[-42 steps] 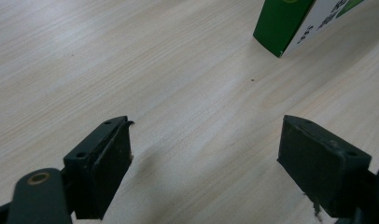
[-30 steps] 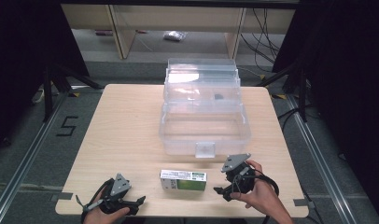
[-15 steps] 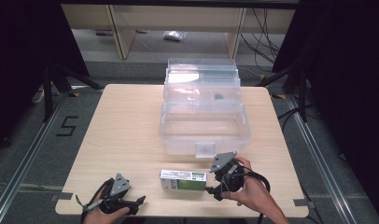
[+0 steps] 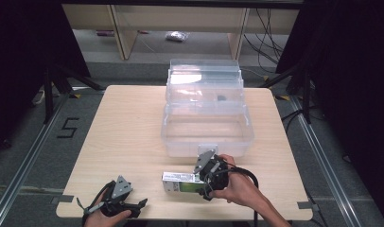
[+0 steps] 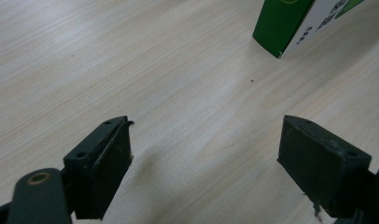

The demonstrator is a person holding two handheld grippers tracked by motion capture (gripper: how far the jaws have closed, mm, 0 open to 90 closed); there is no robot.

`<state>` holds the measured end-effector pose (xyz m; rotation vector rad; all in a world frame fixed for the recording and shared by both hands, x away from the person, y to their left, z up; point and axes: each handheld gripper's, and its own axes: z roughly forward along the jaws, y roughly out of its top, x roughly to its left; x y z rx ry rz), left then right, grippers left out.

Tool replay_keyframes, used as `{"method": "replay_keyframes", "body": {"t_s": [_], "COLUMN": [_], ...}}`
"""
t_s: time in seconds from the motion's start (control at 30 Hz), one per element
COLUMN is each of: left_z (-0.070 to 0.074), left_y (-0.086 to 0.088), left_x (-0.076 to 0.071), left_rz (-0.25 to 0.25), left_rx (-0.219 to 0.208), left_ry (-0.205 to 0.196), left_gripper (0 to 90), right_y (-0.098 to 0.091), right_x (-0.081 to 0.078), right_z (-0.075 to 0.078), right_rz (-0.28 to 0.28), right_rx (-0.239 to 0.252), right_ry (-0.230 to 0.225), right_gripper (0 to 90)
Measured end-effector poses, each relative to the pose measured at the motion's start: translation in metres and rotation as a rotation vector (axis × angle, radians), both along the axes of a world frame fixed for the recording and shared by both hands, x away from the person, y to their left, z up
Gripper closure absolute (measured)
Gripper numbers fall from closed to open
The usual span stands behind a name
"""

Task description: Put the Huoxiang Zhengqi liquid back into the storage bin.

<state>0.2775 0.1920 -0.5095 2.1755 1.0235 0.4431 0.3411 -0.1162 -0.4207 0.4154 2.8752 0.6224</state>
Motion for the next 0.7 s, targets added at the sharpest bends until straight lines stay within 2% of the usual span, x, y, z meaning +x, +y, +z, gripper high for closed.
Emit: {"method": "replay_keyframes", "body": {"t_s": [0.1, 0.13, 0.2, 0.23, 0.27, 0.33, 0.37, 0.4, 0.43, 0.47, 0.5, 0.57, 0.63, 0.7], "left_z": [0.001, 0.001, 0.001, 0.001, 0.001, 0.001, 0.001, 0.002, 0.002, 0.002, 0.002, 0.001, 0.001, 0.001], "left_y": [0.000, 0.000, 0.000, 0.000, 0.001, 0.000, 0.000, 0.001, 0.000, 0.001, 0.001, 0.001, 0.001, 0.001], "left_x": [0.000, 0.000, -0.001, -0.001, -0.001, 0.000, 0.000, 0.000, -0.001, 0.000, 0.000, 0.000, 0.000, 0.000], "left_rz": [-0.010, -0.010, -0.012, -0.011, -0.012, -0.002, -0.004, -0.013, -0.011, -0.012, -0.012, -0.008, -0.007, -0.003], "left_rx": [0.003, 0.004, 0.003, 0.006, 0.007, 0.005, 0.002, 0.011, 0.009, 0.010, 0.010, 0.008, 0.002, 0.005], "left_ry": [0.006, 0.005, 0.009, 0.010, 0.010, 0.004, 0.005, 0.011, 0.012, 0.010, 0.010, 0.005, -0.003, -0.002], "left_gripper": [16.6, 16.6, 16.6, 16.6, 16.6, 16.6, 16.6, 16.6, 16.6, 16.6, 16.6, 16.6, 16.6, 16.6], "right_y": [0.007, 0.010, 0.015, 0.017, 0.019, 0.024, 0.026, 0.028, 0.030, 0.032, 0.034, 0.038, 0.041, 0.043], "right_x": [0.004, 0.007, 0.007, 0.008, 0.010, 0.010, 0.011, 0.009, 0.009, 0.012, 0.011, 0.013, 0.013, 0.017], "right_z": [-0.001, -0.003, -0.004, -0.005, -0.006, -0.006, -0.007, -0.006, -0.006, -0.006, -0.006, -0.006, -0.008, -0.010], "right_rz": [0.019, 0.046, 0.019, 0.020, 0.051, 0.038, 0.061, 0.025, 0.021, 0.072, 0.047, 0.065, 0.058, 0.111], "right_rx": [-0.026, -0.034, -0.048, -0.053, -0.055, -0.070, -0.072, -0.086, -0.101, -0.125, -0.131, -0.146, -0.156, -0.169], "right_ry": [0.016, 0.032, 0.051, 0.048, 0.048, 0.057, 0.053, 0.069, 0.072, 0.037, 0.048, 0.047, 0.054, 0.039], "right_gripper": [20.1, 20.3, 20.5, 20.5, 20.8, 21.3, 21.6, 22.3, 23.1, 23.9, 25.0, 27.0, 28.6, 30.8]}}
